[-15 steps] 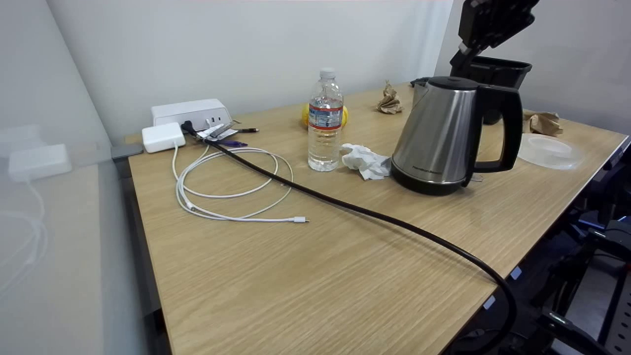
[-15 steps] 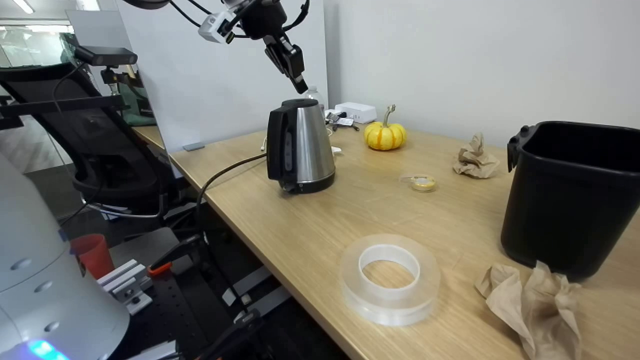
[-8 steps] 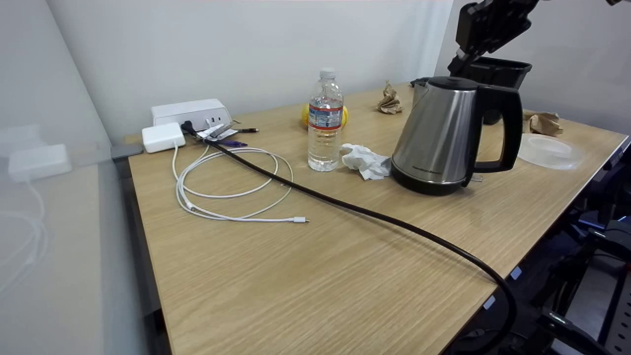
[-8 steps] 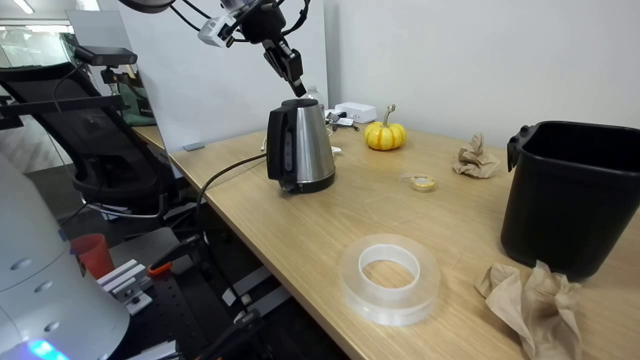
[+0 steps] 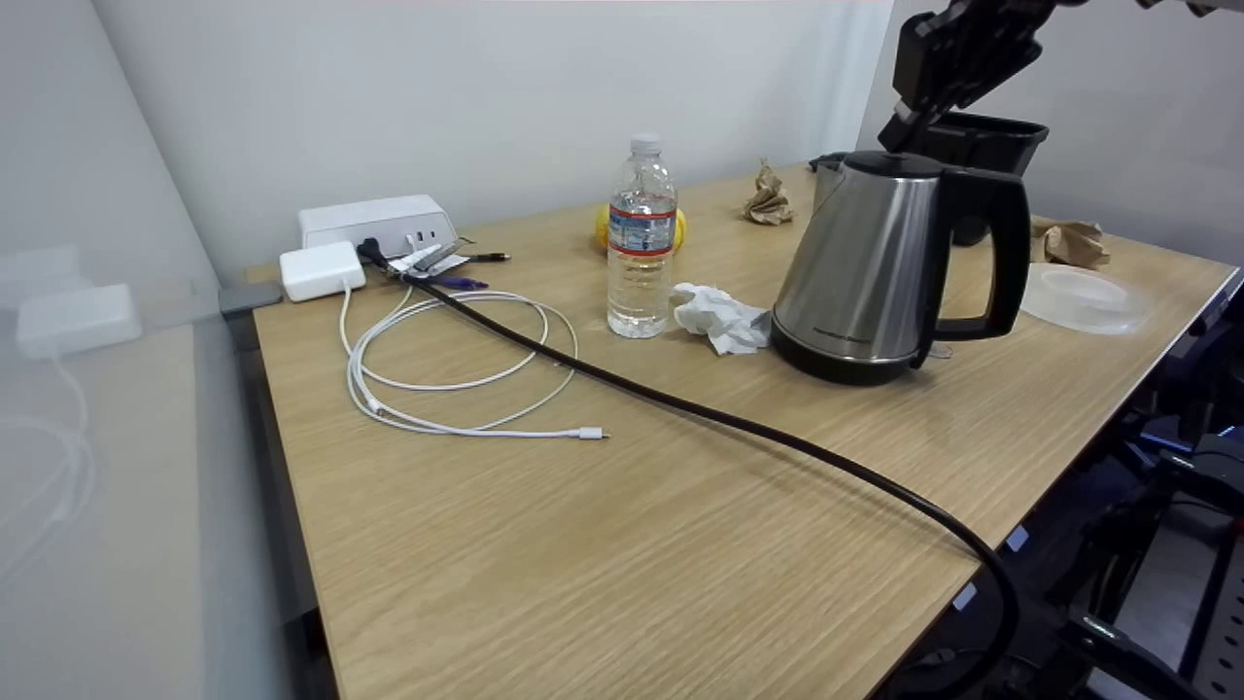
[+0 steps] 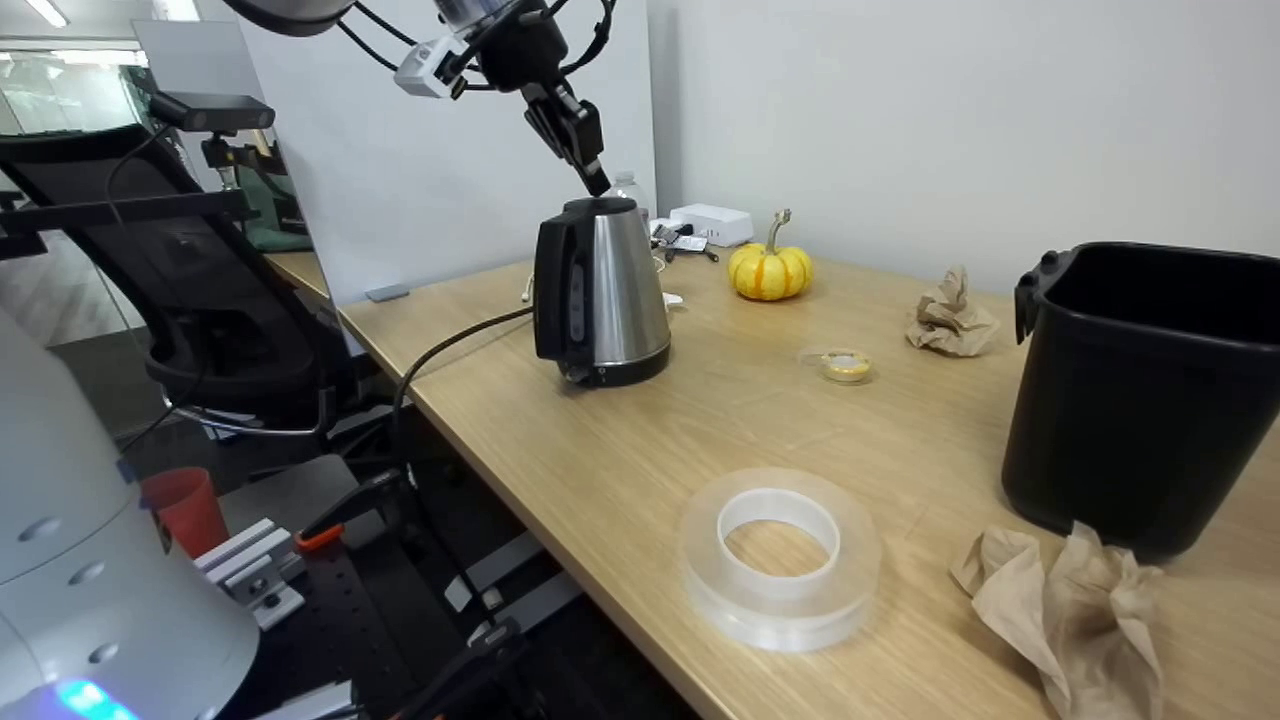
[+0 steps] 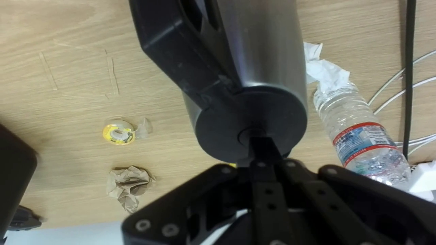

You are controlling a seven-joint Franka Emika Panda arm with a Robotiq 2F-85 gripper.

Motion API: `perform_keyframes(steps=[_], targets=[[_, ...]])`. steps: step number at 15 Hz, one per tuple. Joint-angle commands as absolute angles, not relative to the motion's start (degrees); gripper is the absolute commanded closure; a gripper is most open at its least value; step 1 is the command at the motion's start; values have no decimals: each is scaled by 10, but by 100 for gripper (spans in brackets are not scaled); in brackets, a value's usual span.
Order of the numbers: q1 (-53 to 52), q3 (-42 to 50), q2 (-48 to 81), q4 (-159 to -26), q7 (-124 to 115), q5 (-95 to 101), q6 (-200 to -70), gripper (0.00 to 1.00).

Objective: Open the kettle

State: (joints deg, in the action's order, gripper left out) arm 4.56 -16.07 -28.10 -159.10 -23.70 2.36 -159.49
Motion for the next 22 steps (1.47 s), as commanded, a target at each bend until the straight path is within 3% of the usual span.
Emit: perform_keyframes(steps=[1,8,14,22], targets=[[77,-179,-270,-1590,-258,54,-1616,100],[119,-168,-234,-1590,-243,79,-1671,100],[55,-158,-284,-1596,-233,41,-1655,100],[61,-177,-293,-1588,-239,50,-1647,100]])
